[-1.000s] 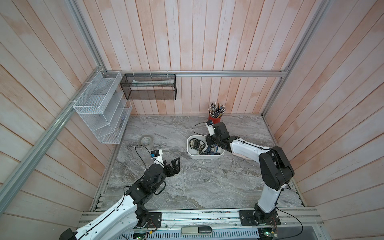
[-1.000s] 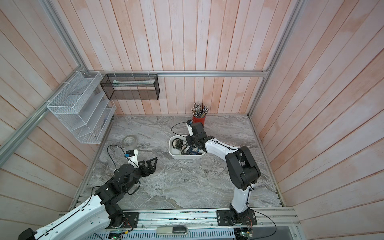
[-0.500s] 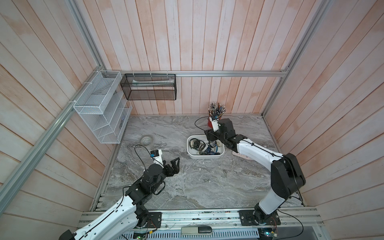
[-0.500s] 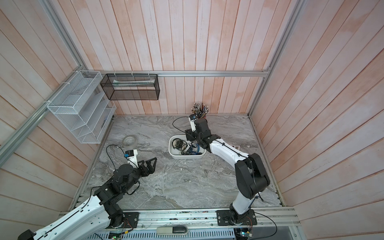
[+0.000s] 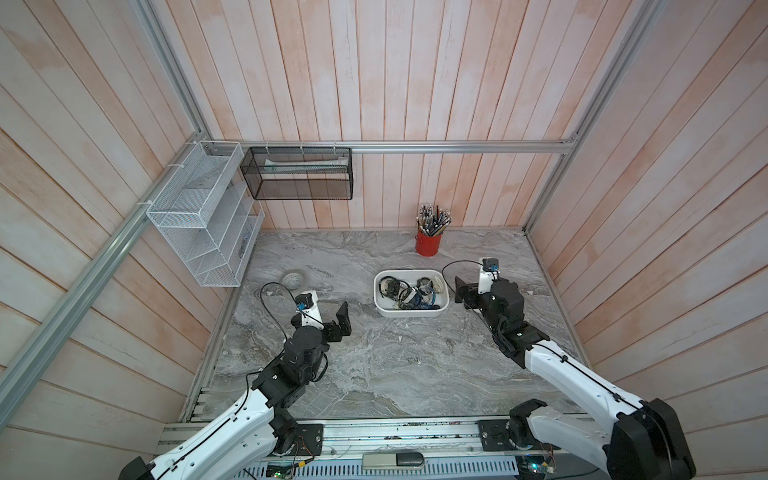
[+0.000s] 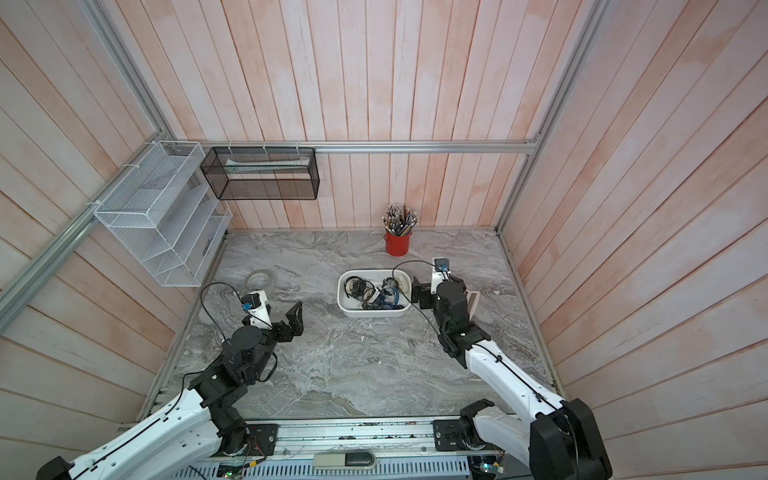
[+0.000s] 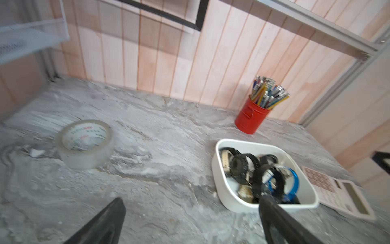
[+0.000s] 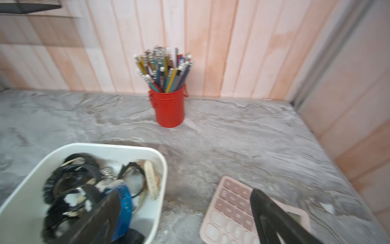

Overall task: Put the watch into the storage box
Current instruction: Reset both arms

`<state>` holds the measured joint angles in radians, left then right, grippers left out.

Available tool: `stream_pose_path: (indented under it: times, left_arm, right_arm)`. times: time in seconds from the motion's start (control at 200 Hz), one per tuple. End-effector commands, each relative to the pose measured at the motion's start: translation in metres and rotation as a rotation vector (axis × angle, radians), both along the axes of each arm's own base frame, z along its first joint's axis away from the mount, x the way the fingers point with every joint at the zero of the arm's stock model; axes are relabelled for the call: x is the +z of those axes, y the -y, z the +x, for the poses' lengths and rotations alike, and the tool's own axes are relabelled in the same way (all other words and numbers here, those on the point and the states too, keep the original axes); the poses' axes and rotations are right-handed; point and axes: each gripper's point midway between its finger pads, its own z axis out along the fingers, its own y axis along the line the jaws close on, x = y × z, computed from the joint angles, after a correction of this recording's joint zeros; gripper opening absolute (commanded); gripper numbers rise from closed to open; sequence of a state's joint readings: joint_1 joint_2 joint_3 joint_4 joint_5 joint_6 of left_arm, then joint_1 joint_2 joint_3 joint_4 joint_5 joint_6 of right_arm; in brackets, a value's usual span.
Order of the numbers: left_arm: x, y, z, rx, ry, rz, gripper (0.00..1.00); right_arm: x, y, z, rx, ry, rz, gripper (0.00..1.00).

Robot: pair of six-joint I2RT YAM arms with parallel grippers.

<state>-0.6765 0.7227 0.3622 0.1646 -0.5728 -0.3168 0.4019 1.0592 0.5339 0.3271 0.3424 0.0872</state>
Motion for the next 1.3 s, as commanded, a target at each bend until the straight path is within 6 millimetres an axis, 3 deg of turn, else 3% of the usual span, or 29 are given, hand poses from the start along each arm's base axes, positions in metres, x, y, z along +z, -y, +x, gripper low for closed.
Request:
stream_pose_path:
  times: [0.0,0.165,0.35,0.45,0.635,0.775,1.295]
  left_arm:
    - [0.010,-0.039,0.006,0.198,0.143,0.210,1.00]
    - [-0.013,-0.075,0.016,0.234,0.171,0.208,1.00]
    - [-0.036,-0.111,0.030,0.235,0.138,0.168,1.00]
    - [-0.054,-0.122,0.041,0.246,0.107,0.174,1.00]
    - [-0.055,-0.118,0.079,0.171,0.100,0.185,1.00]
    - [-0.084,-0.126,0.105,0.155,0.049,0.168,1.00]
    - [-0.086,-0.132,0.103,0.198,0.027,0.169,1.00]
  right_arm:
    - [0.002,0.040,-0.003,-0.194,0.111,-0.087,0.98]
    - [-0.030,0.056,-0.004,-0.214,0.137,-0.143,0.98]
    - [-0.056,0.091,-0.003,-0.268,0.163,-0.089,0.98]
    - [-0.055,0.091,0.001,-0.243,0.198,-0.124,0.98]
    - [-0.070,0.112,0.003,-0.262,0.199,-0.037,0.98]
    - [-0.077,0.114,0.013,-0.239,0.187,-0.008,0.98]
    - [-0.082,0.120,0.018,-0.265,0.131,0.000,0.98]
